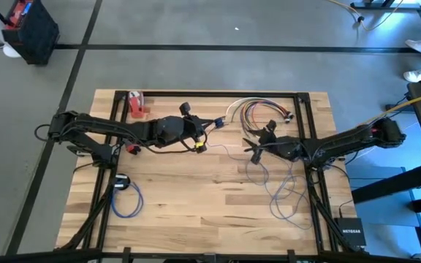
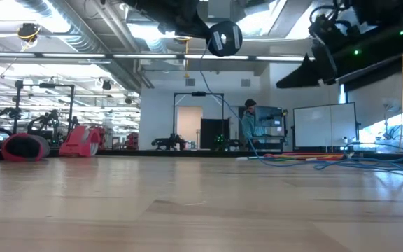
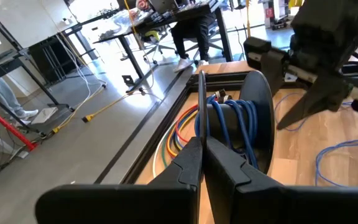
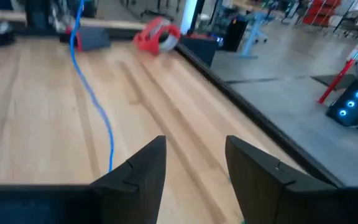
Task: Coil cords
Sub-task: Coil the blue cable wire on the black spool
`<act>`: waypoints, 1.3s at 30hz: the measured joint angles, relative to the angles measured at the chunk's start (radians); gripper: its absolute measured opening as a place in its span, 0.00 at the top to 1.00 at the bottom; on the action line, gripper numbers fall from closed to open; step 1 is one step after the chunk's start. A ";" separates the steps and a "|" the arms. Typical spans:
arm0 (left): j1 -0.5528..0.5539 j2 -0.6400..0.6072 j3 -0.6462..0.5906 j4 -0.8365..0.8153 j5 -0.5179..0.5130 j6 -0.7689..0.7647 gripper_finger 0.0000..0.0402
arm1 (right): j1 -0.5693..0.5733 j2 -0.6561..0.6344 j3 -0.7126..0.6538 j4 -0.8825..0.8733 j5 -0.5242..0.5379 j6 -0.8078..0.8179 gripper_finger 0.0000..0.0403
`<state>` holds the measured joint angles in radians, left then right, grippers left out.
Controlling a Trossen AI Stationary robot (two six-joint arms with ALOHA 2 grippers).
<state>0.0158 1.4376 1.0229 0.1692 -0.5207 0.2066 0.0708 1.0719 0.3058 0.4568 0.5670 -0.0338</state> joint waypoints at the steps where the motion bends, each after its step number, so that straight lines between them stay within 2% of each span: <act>1: 0.000 0.000 0.000 0.000 0.000 0.003 0.99 | 0.000 0.015 0.000 -0.001 0.004 0.000 0.58; 9: 0.000 0.000 0.000 0.007 0.000 0.010 0.99 | 0.000 0.102 0.002 0.065 0.007 0.001 0.58; 14: 0.000 0.000 0.000 0.025 0.000 0.025 0.99 | 0.000 0.154 0.002 0.157 -0.040 0.003 0.58; 18: 0.000 0.000 0.000 0.050 0.000 0.029 0.99 | 0.000 0.237 0.002 0.240 -0.093 0.003 0.58; 23: 0.000 0.000 0.000 0.053 0.000 0.029 0.99 | 0.001 0.359 0.018 0.365 -0.097 -0.008 0.58; 28: 0.000 0.000 0.000 0.055 0.000 0.029 0.99 | 0.001 0.486 0.120 0.366 -0.091 -0.023 0.58; 32: 0.000 0.000 0.000 0.055 0.000 0.029 0.99 | 0.001 0.594 0.213 0.346 -0.019 -0.054 0.58; 37: 0.000 0.000 0.000 0.051 0.000 0.029 0.99 | 0.000 0.633 0.255 0.310 0.009 -0.077 0.58; 39: 0.000 0.000 0.000 0.050 0.000 0.029 0.99 | 0.000 0.633 0.259 0.311 0.012 -0.080 0.62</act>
<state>0.0158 1.4376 1.0229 0.2197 -0.5205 0.2356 0.0711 1.7046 0.5646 0.7681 0.5787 -0.1134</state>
